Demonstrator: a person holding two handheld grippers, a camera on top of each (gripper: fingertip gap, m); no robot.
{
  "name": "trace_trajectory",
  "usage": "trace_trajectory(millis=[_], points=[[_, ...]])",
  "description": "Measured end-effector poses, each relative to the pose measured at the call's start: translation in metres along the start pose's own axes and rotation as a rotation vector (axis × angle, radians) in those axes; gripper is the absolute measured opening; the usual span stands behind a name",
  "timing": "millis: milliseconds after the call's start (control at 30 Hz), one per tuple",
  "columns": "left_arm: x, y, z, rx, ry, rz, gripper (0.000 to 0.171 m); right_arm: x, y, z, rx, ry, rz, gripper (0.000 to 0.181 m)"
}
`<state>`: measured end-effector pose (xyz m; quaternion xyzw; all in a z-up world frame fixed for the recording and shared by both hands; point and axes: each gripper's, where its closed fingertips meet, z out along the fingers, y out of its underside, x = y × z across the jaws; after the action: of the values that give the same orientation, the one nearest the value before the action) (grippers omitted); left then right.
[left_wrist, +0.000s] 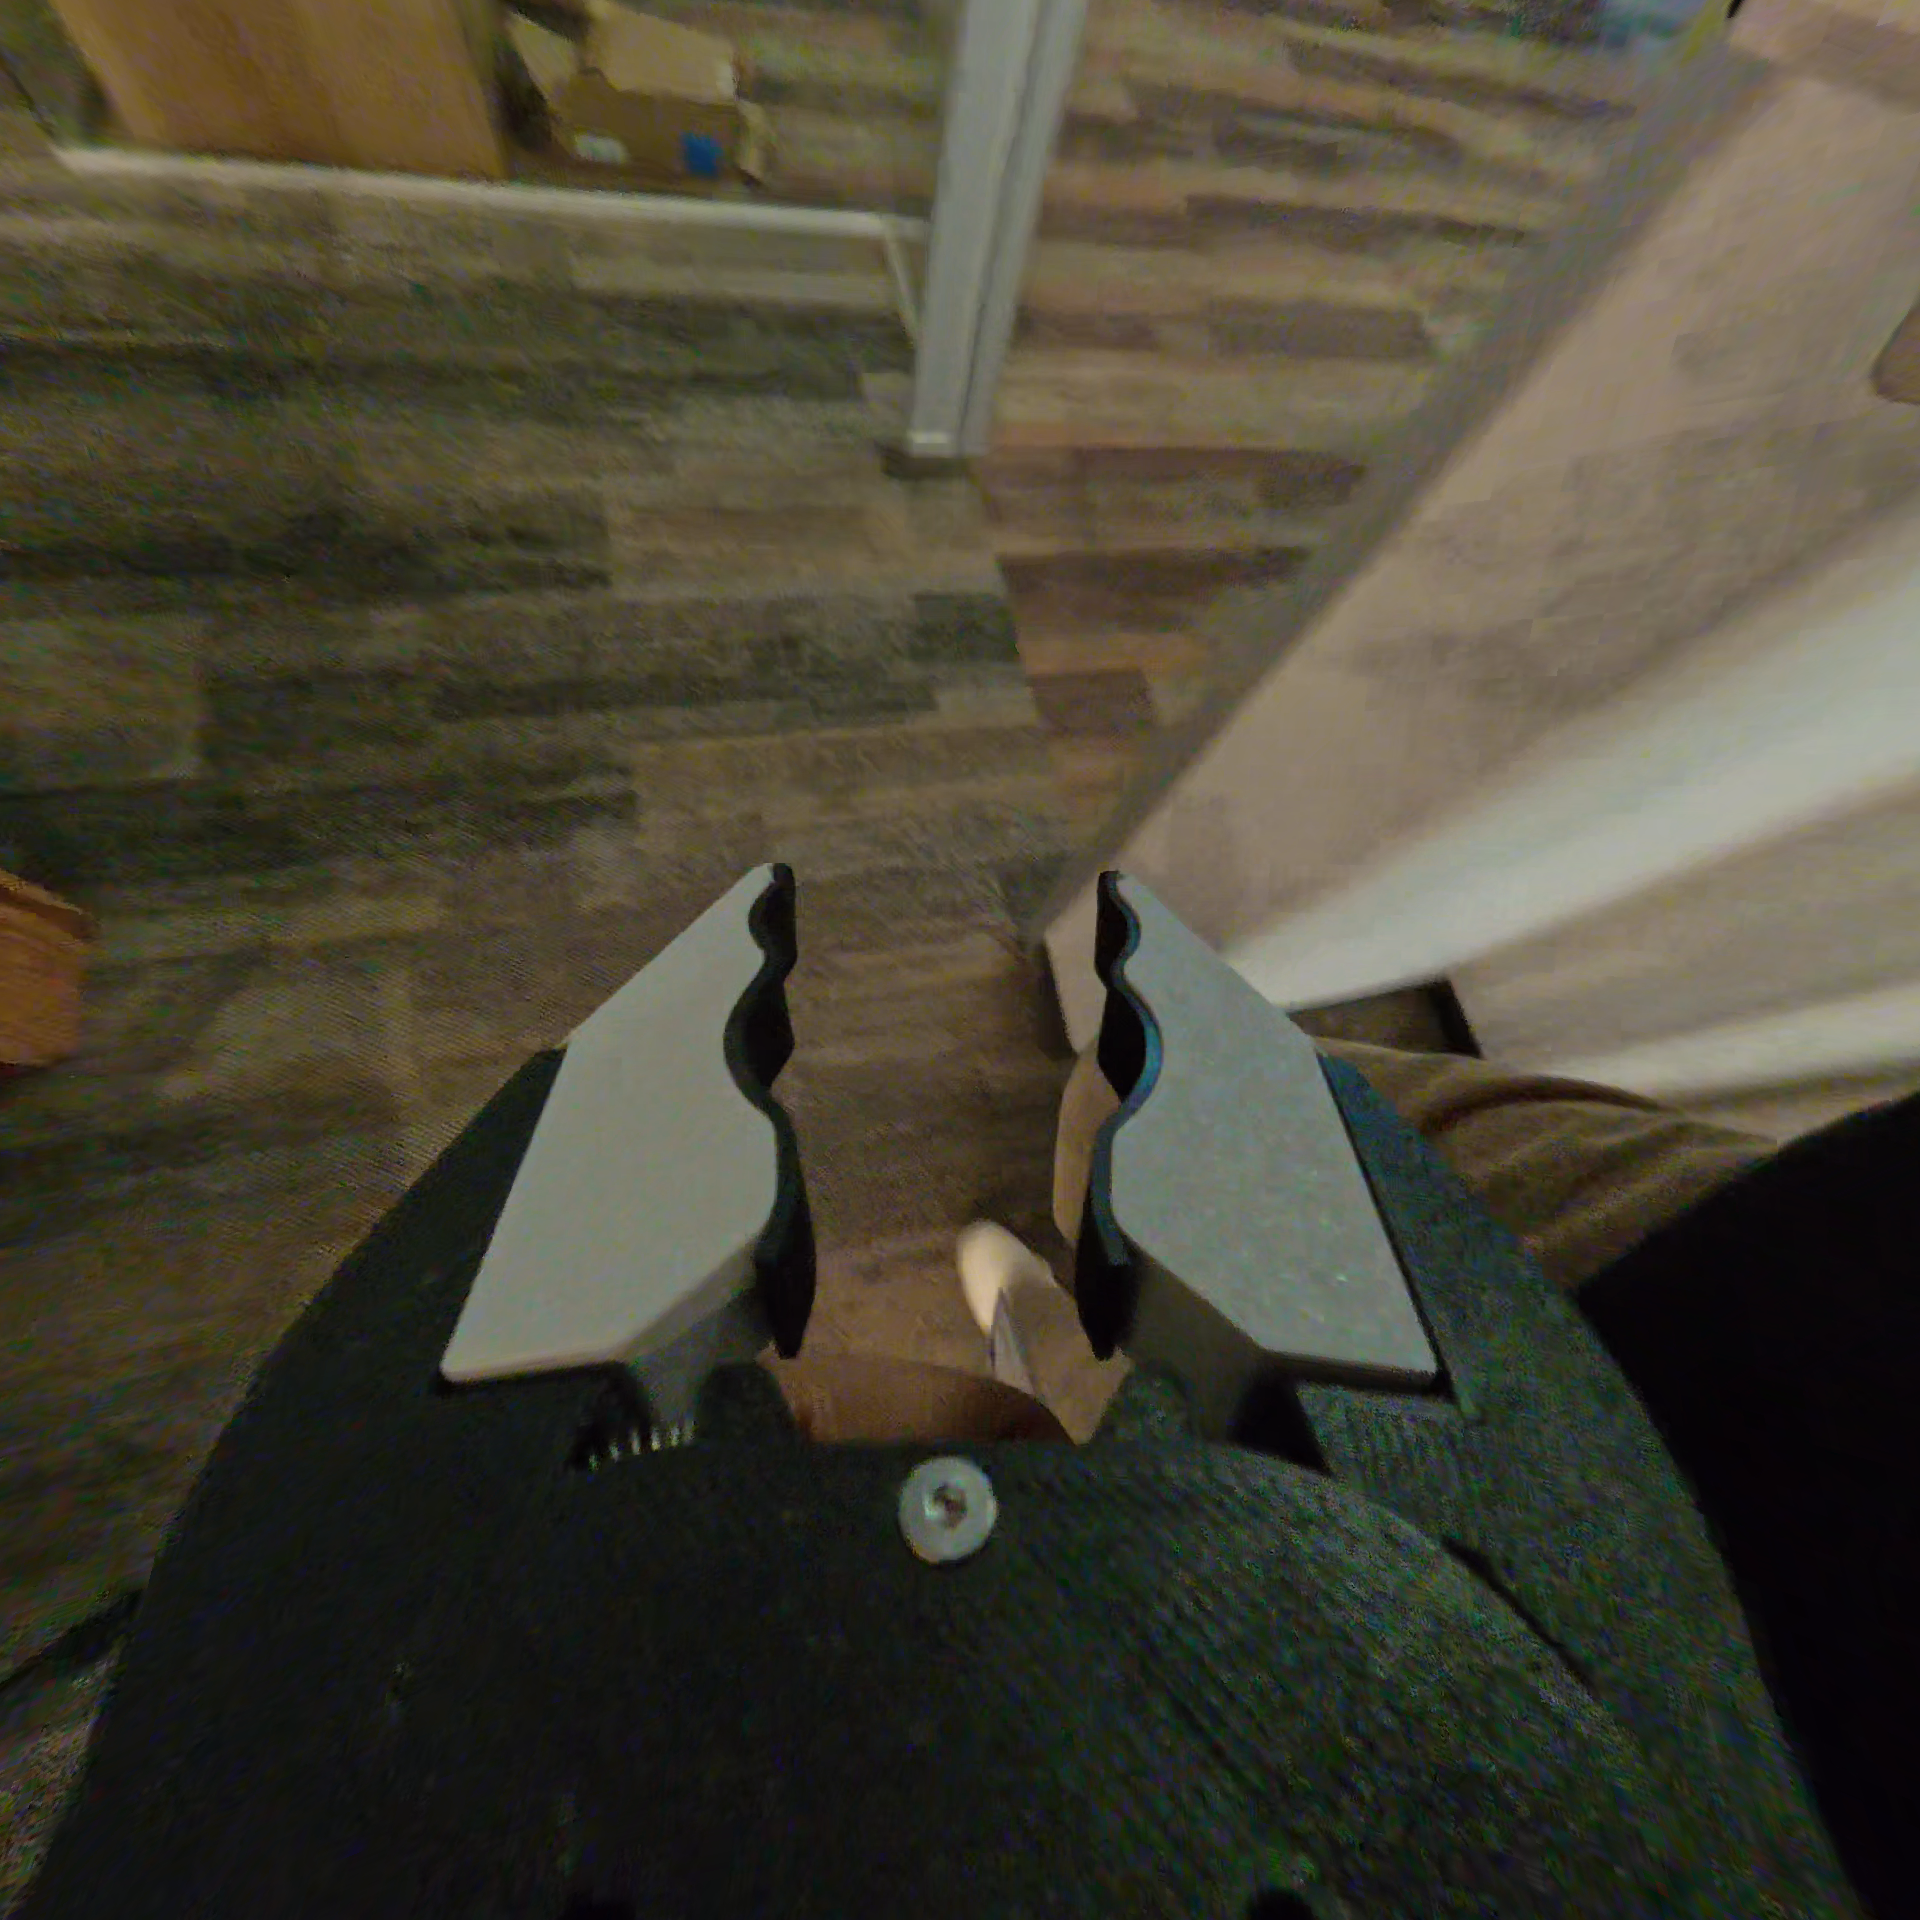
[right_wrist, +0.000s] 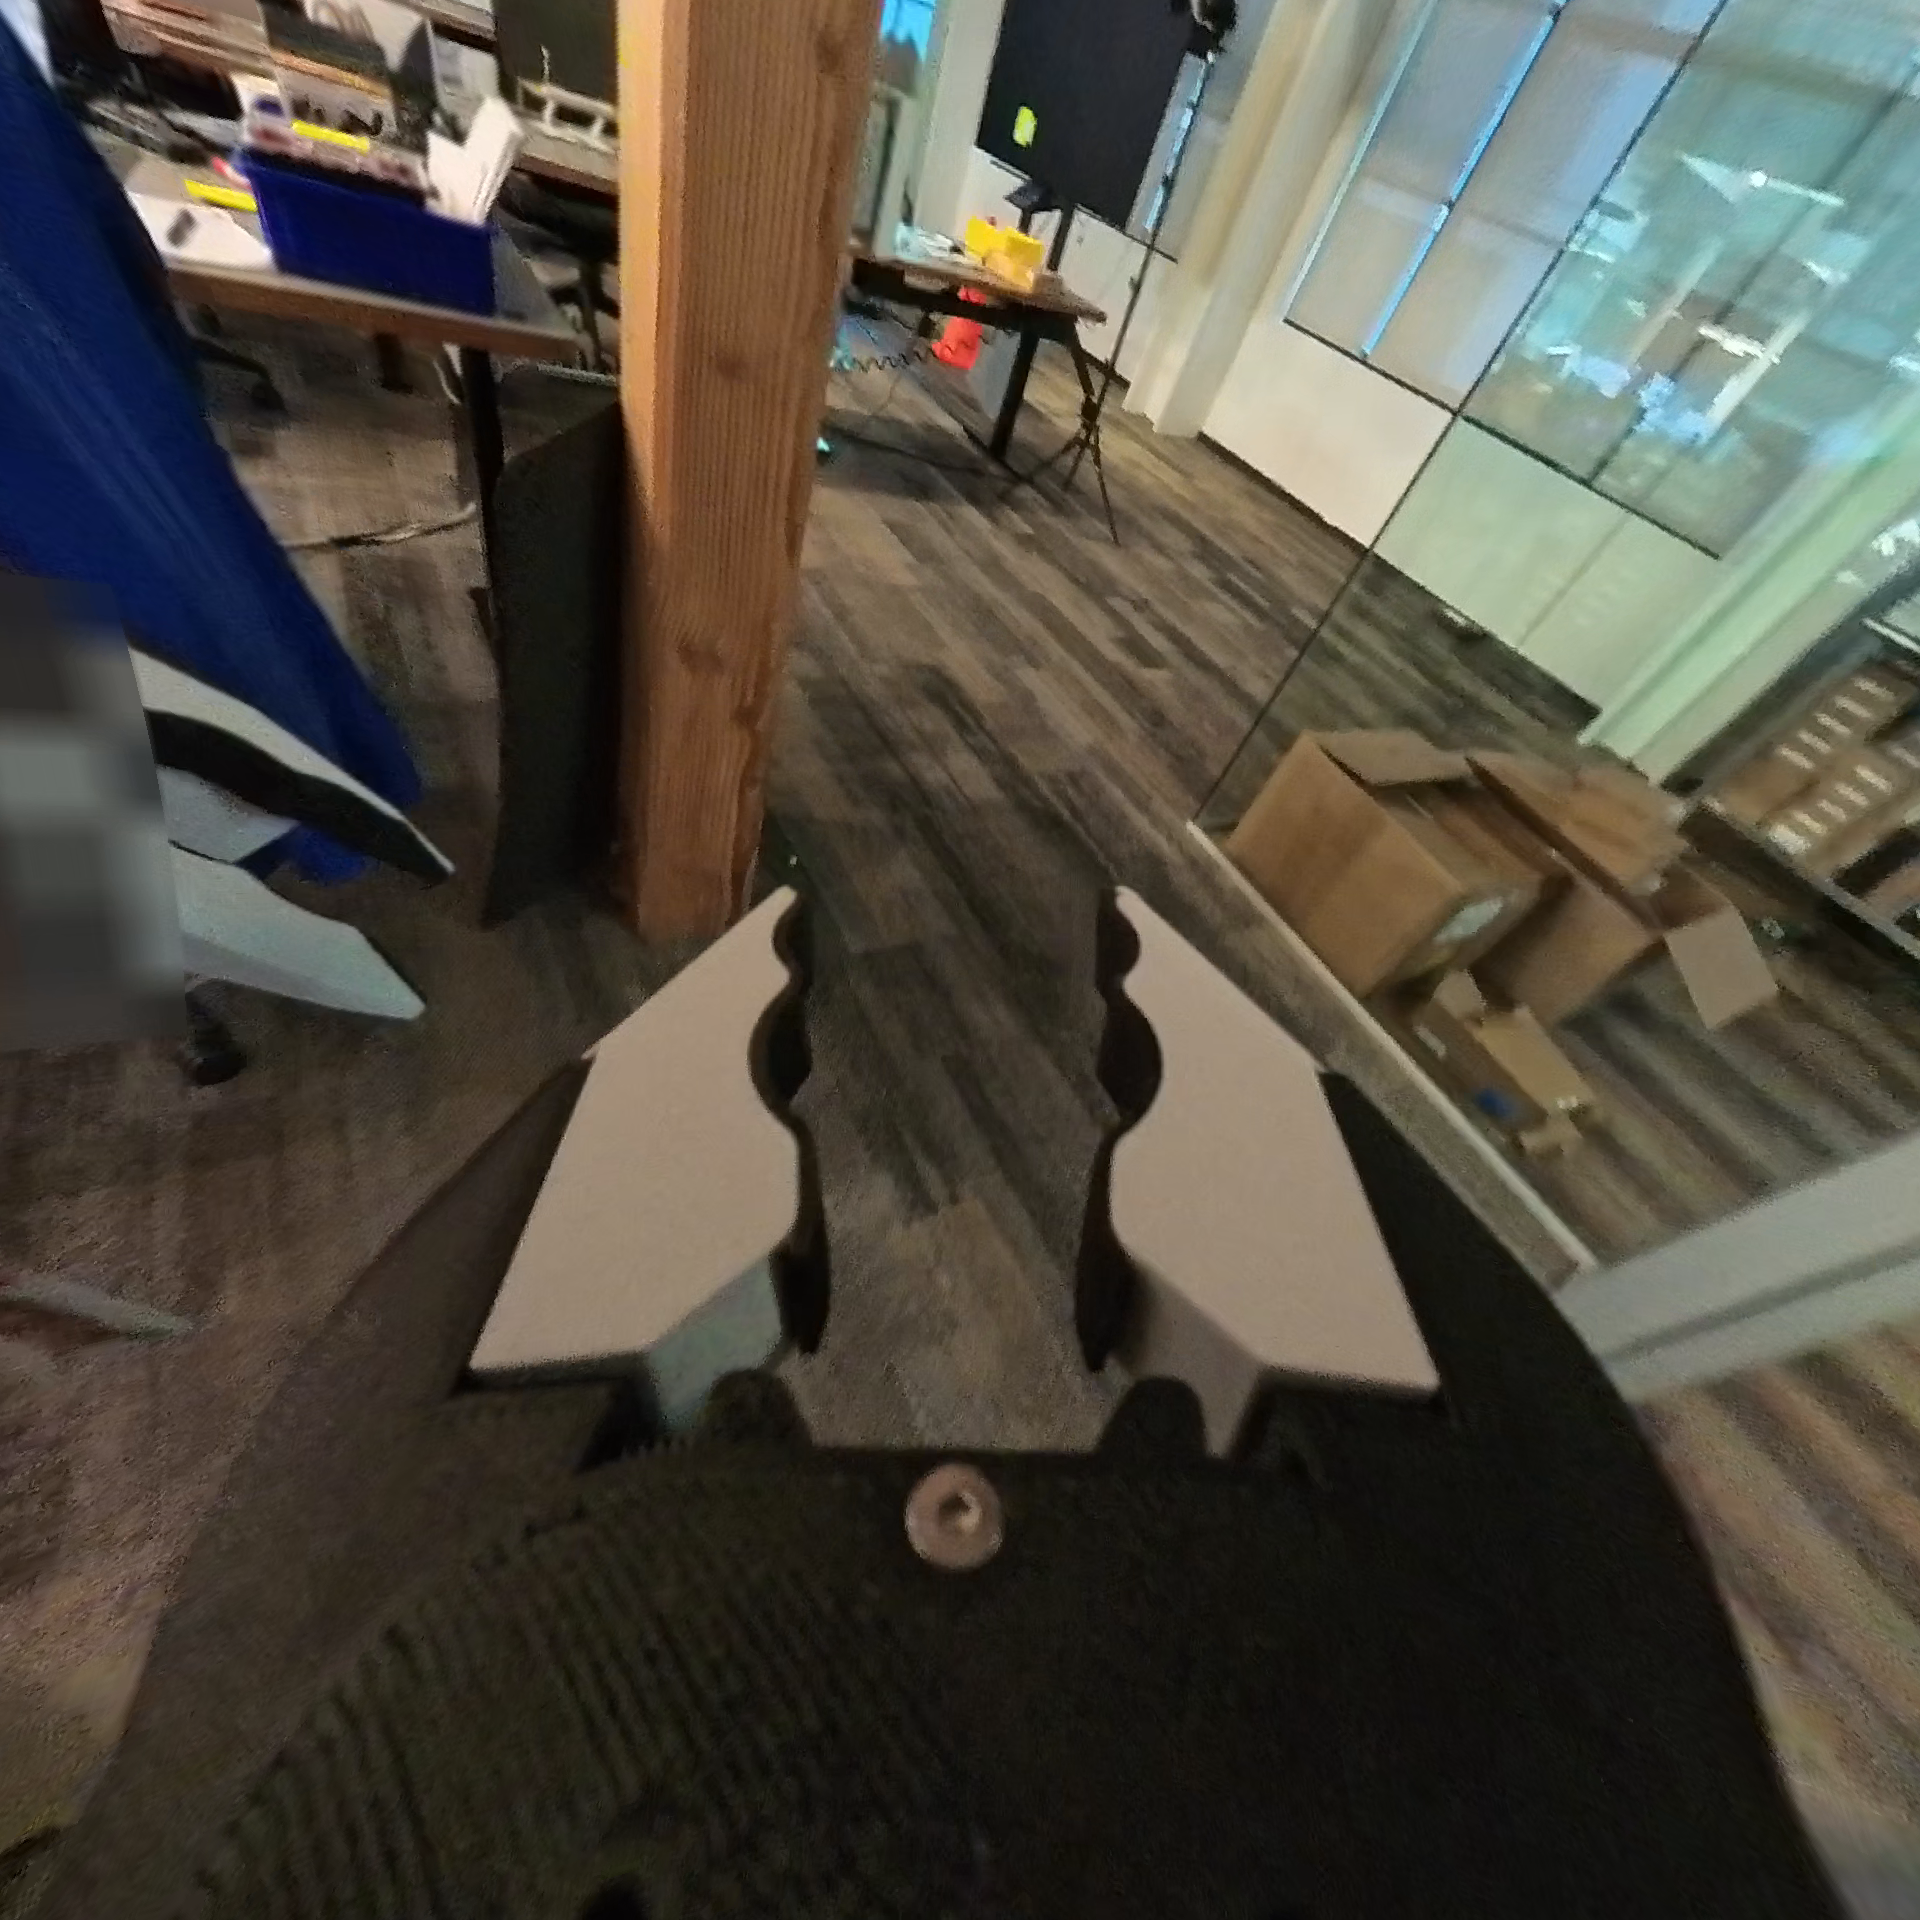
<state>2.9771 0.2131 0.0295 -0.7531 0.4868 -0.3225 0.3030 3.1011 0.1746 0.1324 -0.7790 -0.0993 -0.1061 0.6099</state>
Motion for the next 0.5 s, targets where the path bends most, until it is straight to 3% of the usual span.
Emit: trace_trajectory(millis=[100,233,400,500], points=[[-0.076,-0.069,0.051,0.038,-0.101,-0.048,0.055,0.071,-0.024,0.102,0.049,-0.042,0.014,0.056],[-0.204,-0.133,0.141,0.112,-0.299,-0.127,0.056,0.168,-0.002,0.256,0.032,-0.052,0.037,0.061],[-0.371,-0.161,0.269,-0.012,-0.508,-0.293,0.060,0.272,0.031,0.448,0.007,-0.086,0.052,0.059],[-0.472,-0.183,0.325,-0.033,-0.614,-0.340,0.061,0.296,-0.001,0.559,0.028,-0.227,0.058,0.059]])
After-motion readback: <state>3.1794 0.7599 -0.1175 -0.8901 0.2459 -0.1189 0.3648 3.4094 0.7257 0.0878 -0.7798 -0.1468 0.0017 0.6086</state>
